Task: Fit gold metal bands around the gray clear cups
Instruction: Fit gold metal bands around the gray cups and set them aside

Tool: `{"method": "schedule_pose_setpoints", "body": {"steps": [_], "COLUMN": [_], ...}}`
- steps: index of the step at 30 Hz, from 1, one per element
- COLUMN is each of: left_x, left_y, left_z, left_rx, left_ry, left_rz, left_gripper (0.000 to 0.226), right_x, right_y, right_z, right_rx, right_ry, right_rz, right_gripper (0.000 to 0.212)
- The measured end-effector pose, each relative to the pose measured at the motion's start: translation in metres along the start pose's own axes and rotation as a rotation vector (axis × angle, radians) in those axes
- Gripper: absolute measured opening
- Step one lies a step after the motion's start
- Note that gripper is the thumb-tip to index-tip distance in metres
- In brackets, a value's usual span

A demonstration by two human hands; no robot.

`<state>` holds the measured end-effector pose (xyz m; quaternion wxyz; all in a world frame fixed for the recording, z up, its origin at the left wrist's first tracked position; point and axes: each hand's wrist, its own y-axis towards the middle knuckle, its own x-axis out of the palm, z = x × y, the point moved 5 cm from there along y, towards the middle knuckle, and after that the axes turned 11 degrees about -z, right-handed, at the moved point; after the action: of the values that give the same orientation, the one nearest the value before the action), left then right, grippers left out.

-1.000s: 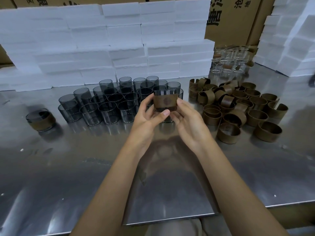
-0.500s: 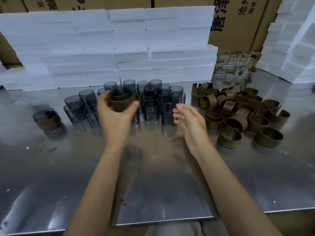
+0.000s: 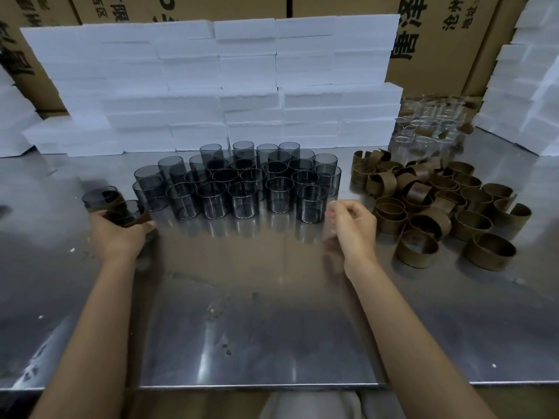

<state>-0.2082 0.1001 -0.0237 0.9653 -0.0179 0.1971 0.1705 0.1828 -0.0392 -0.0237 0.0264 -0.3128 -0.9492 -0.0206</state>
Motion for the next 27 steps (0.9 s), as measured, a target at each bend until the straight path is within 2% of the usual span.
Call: {"method": "schedule_pose_setpoints", "body": {"steps": [4,9,10,12,13,15,17,19,22,27], "left_x": [-0.006,-0.007,-0.005,0.012,0.029,0.074,0.124,0.167,0.204,0.220], "left_y": [0.009,0.001,-0.008,-0.036,-0.054,-0.093,-0.130,-0.158,-0.171,-0.163], "left_z": [-0.001,0.010,0.021,0.052,0.070,0.103,0.123,0.128,0.118,0.114], "left_rx": [0.020,-0.033,0.015,0.239,0.378,0.597,0.656,0.590,0.482,0.457], "left_ry": [0.095,0.215,0.259,0.289,0.267,0.188,0.134,0.147,0.240,0.209], "left_rz": [0.059,0.126,0.174,0.216,0.163,-0.079,-0.367,-0.555,-0.581,-0.486], "left_gripper": [0.077,0.102,0.104,0.096,0.088,0.068,0.057,0.060,0.069,0.075], "right_x": [-0.001,-0.001,-0.001,-0.002,-0.002,-0.004,-0.004,-0.006,-0.007,0.004], "right_y": [0.001,0.003,0.004,0.007,0.008,0.009,0.010,0.011,0.012,0.011], "right_z": [0.001,0.001,0.001,0.002,0.002,0.003,0.004,0.005,0.006,0.003], "right_rx": [0.003,-0.028,-0.027,-0.025,-0.027,-0.023,-0.007,0.009,0.031,0.005], "right_ry": [-0.013,-0.044,-0.045,-0.051,-0.057,-0.052,-0.039,-0.035,-0.058,-0.250], "right_rz": [0.011,0.030,0.039,0.048,0.052,0.055,0.052,0.052,0.029,-0.130], "right_gripper": [0.015,0.011,0.009,0.005,0.006,0.011,0.012,0.014,0.015,0.034]}}
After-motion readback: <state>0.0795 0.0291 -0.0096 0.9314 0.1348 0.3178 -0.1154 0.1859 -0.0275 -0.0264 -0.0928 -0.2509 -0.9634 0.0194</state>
